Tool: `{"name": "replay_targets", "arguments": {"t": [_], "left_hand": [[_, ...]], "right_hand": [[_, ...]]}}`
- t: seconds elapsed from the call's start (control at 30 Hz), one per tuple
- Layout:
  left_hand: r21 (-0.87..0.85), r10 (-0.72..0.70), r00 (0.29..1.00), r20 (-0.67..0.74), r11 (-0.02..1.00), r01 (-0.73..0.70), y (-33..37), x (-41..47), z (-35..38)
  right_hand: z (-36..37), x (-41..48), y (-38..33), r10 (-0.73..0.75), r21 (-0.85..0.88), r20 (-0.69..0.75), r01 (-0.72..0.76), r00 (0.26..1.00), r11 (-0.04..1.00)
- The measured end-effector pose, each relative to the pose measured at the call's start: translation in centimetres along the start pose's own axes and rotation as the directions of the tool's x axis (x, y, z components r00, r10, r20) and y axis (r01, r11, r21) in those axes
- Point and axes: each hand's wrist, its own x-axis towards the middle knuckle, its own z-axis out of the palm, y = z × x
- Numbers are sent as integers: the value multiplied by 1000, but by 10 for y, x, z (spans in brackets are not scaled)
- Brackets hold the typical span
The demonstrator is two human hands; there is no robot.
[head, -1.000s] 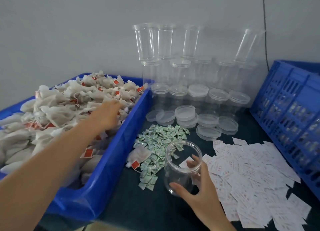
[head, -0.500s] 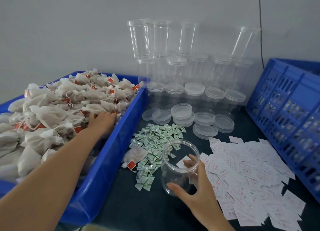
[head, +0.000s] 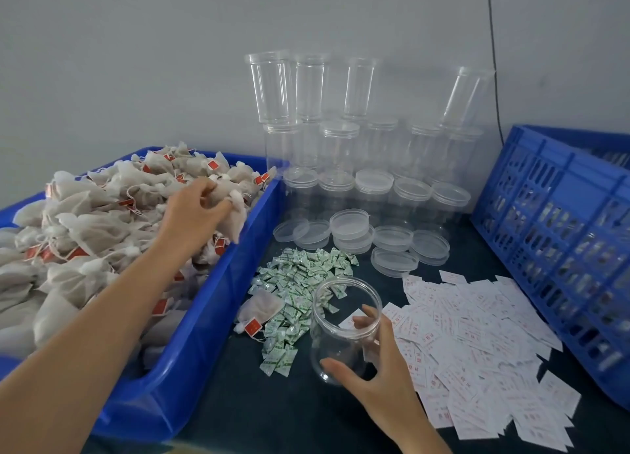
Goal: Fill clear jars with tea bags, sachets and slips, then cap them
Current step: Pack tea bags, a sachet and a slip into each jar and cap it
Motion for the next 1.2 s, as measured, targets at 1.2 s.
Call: {"name": "replay_targets", "arguments": {"t": [1.2], "left_hand": [[-505, -3, 732, 681, 723, 472, 101, -73, 35]], "right_hand": [[-1, 1, 7, -31, 27, 10, 31, 999, 999]]}}
